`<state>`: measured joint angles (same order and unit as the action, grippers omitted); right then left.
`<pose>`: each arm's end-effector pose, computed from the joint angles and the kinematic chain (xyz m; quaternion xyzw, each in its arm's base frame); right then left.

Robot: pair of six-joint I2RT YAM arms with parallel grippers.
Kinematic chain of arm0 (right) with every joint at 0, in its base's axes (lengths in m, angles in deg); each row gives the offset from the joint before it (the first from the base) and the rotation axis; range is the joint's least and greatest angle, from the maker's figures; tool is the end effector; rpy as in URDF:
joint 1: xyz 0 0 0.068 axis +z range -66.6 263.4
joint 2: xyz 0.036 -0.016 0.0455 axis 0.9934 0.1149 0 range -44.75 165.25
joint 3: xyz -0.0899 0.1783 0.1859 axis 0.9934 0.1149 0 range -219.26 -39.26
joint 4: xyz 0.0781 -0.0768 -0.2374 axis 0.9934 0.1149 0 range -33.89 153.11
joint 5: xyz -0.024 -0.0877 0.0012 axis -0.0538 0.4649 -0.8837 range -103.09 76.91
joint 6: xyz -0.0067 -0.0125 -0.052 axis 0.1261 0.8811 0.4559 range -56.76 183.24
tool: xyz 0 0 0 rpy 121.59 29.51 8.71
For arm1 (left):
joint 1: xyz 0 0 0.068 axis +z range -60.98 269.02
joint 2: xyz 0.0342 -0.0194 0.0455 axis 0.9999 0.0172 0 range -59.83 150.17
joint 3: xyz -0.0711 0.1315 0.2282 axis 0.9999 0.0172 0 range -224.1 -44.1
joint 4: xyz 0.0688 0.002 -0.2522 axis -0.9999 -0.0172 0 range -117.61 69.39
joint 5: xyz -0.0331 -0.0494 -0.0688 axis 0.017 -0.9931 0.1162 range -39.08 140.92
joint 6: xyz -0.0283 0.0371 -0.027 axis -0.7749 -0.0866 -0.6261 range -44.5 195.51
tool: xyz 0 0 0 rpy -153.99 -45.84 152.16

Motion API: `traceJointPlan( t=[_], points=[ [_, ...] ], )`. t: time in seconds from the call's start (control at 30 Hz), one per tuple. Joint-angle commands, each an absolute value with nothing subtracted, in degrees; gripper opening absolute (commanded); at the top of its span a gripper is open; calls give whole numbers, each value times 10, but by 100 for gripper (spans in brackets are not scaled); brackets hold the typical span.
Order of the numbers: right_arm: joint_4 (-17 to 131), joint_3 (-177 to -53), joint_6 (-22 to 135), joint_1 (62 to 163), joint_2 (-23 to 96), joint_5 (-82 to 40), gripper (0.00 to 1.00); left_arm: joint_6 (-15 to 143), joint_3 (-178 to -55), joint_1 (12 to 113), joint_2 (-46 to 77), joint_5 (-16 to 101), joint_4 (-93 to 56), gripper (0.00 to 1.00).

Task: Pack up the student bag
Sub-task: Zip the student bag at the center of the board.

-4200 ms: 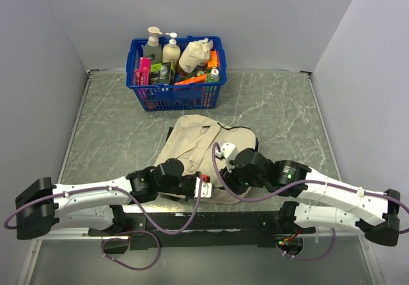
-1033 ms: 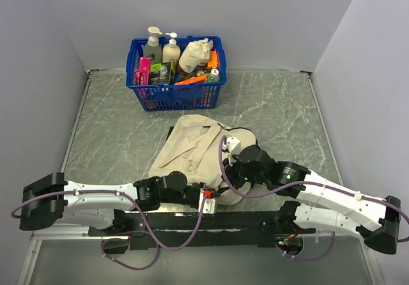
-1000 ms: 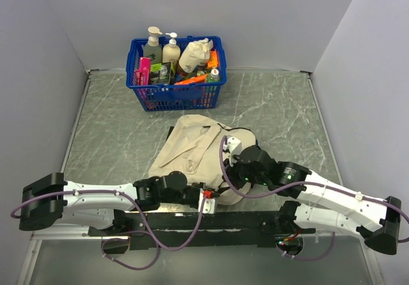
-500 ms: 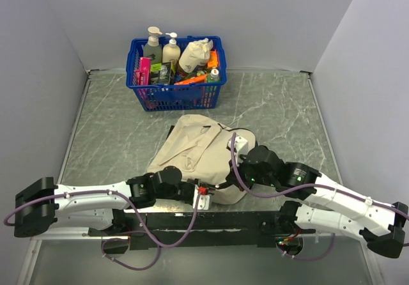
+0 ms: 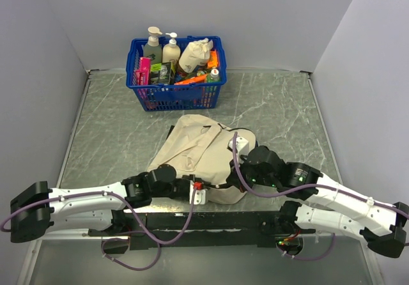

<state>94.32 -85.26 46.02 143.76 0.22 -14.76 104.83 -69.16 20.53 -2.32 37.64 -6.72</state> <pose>0.0805 0.1434 0.2984 -0.3353 0.8305 0.2887 0.3384 0.0730 -0.2078 0.2207 0.6521 0.4792 -0.2828 0.5149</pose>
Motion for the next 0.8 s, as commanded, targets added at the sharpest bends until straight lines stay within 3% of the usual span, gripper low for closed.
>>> traceJointPlan(
  t=[0.0,0.13,0.23,0.53,0.77],
  points=[
    [936,-880,444,1448,-4,-149,0,1038,-685,211,-31,434,8,30],
    [928,-880,443,1455,8,-151,0,1028,-677,211,-25,430,42,37],
    [928,-883,445,1457,10,-149,0,1013,-673,210,-22,399,26,48],
    [938,-876,447,1457,-3,-137,0,1018,-695,209,-15,294,-70,46],
    [936,-887,452,1457,2,-146,0,1043,-672,208,7,335,23,42]
  ],
)
